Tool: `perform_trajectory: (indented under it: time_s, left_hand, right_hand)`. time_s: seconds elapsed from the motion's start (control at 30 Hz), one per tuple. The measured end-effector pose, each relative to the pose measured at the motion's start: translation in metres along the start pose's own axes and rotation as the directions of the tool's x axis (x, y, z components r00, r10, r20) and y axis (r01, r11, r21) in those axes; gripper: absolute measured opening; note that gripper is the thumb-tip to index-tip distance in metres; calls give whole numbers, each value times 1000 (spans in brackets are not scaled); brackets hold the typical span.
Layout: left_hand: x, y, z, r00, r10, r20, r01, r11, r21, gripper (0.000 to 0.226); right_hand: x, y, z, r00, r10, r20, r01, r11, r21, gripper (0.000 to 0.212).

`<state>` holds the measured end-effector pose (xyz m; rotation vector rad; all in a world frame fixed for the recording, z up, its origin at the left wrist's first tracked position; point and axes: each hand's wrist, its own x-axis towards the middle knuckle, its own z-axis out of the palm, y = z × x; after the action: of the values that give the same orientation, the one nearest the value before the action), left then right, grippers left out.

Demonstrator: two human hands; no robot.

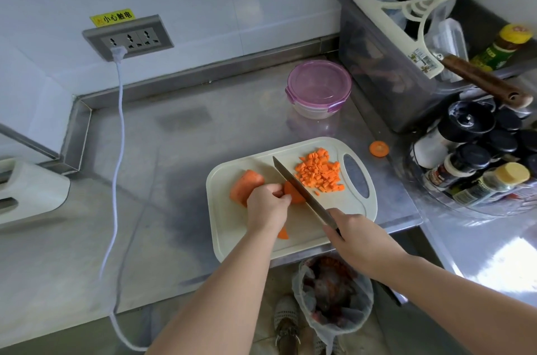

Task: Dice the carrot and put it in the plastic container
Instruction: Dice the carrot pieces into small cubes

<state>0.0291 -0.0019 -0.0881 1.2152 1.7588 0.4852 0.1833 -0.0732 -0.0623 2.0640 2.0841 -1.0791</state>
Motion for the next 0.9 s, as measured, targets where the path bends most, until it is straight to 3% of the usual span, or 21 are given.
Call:
perform_trajectory:
  time_s: [0.27, 0.43, 0.6, 0.9]
  left_hand:
    - [10, -1, 5, 997, -72, -30, 68, 993, -99, 26]
    - [13, -1, 6, 994, -104, -24, 100, 986, -135, 17]
    - [13, -1, 7, 992, -123, -13, 120, 983, -140, 24]
    - [11, -1, 5, 992, -125, -8, 123, 984, -129, 17]
  right_hand:
    - [12, -4, -2, 999, 40, 22, -38, 996, -82, 15]
    - [9, -7, -8, 988, 50, -148, -70, 989, -134, 18]
    - [4, -16, 0, 996, 30, -90, -49, 975, -217, 37]
    - [6, -22, 3, 996, 66, -55, -75, 980, -183, 32]
